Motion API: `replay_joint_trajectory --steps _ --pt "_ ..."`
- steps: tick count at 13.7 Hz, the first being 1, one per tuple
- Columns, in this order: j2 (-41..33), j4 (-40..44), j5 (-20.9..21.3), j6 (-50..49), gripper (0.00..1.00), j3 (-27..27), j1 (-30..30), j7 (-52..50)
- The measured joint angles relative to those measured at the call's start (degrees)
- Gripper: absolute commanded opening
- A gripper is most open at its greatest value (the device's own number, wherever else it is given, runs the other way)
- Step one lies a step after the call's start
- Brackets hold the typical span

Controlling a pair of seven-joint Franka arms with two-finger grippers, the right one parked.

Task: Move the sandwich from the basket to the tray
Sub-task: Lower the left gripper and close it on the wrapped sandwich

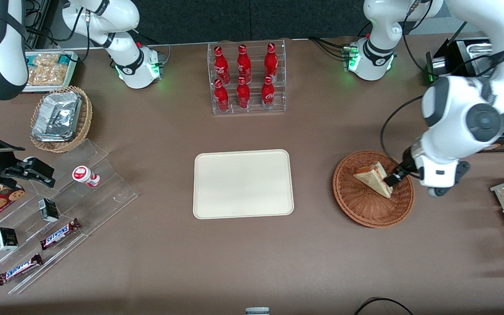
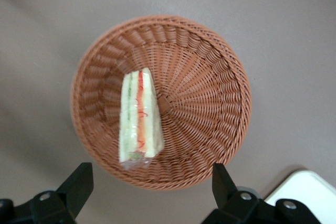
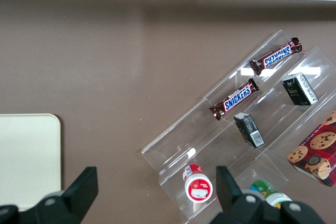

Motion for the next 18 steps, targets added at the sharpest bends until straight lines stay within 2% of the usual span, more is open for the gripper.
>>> replay_joint_trajectory --steps 3,8,14,15,16,18 --pt "0.0 -6.3 0.1 6.8 1.0 0.0 -0.4 -5.1" --pt "0.4 -14.6 0.1 17.1 1.0 0.6 -0.3 -7.7" --pt "6.0 -15.7 1.1 21.9 0.99 0.9 -0.3 -8.9" --pt "7.1 -15.7 1.2 23.0 0.83 1.0 -0.2 -8.9" --pt "7.9 -15.7 1.3 23.8 0.51 1.1 -0.2 -8.9" --pt "8.6 -15.6 1.4 24.3 0.17 1.1 -0.2 -8.9"
